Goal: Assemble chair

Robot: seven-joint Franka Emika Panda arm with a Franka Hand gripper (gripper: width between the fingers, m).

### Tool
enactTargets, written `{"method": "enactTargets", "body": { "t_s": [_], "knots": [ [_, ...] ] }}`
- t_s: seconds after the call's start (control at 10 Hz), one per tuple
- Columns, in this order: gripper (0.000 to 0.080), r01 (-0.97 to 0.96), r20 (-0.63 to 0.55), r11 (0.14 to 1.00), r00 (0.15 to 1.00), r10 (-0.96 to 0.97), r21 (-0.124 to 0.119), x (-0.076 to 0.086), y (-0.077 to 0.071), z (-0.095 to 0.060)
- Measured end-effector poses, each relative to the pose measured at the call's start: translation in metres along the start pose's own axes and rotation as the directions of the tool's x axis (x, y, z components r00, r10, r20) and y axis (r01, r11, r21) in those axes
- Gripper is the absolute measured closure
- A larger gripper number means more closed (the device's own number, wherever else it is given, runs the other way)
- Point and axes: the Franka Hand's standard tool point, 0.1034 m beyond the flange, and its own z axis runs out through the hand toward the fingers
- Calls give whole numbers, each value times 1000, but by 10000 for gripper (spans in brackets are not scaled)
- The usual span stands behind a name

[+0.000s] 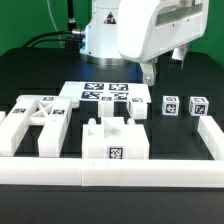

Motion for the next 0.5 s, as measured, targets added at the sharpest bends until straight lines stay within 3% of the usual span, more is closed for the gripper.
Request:
{"method": "enactTargets", "body": {
  "t_s": [0.5],
  "knots": [
    [150, 0, 1, 1000, 1000, 0, 1, 0, 0, 1]
  ]
}}
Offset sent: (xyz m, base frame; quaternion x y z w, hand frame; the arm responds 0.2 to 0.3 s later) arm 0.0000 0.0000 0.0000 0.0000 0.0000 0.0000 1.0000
